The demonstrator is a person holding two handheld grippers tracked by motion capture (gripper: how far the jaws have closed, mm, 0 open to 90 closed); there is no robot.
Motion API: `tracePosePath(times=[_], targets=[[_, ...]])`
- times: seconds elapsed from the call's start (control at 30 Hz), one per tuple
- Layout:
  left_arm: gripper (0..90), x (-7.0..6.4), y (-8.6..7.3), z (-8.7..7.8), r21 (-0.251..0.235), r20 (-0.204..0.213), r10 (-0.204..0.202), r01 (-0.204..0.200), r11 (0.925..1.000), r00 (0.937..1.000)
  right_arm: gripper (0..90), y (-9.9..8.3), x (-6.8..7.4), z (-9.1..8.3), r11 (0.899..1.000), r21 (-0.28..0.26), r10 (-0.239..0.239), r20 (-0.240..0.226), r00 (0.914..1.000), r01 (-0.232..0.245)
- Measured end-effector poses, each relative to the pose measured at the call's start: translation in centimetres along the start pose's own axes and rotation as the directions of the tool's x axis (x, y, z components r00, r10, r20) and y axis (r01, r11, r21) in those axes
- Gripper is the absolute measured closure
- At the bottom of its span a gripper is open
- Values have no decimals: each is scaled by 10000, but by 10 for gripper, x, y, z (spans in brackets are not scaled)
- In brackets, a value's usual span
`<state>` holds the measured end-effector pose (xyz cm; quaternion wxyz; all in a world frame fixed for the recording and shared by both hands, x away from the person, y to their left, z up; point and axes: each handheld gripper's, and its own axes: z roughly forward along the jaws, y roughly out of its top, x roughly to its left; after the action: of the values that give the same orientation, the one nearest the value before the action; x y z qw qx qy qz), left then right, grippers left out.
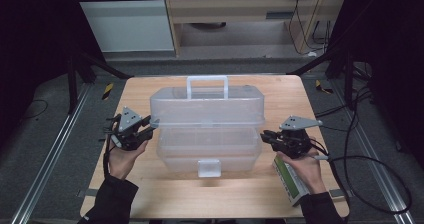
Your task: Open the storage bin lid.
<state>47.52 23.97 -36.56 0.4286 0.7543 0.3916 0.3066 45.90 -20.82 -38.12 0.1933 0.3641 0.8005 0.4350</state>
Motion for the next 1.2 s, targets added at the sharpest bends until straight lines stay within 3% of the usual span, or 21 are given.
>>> tracePosePath(times=[0.27, 0.47, 0.8, 1.2], targets=[[700, 0, 0, 0, -11, -29, -18, 18, 10000, 10000, 754, -7, 0, 12, 9965, 822, 165, 167, 9997, -178], [702, 0, 1, 0, -13, -20, -13, 13, 10000, 10000, 755, -9, 3, 19, 9940, 1087, 122, 47, 9999, -126], [703, 2, 2, 1, -61, 26, -109, 109, 9999, 9999, 749, -11, 3, 23, 9908, 1350, 129, 68, 9999, -137], [717, 8, 7, 6, -76, 45, -317, 317, 9995, 9995, 773, -11, 2, 28, 9883, 1468, 460, -262, 9986, -417]])
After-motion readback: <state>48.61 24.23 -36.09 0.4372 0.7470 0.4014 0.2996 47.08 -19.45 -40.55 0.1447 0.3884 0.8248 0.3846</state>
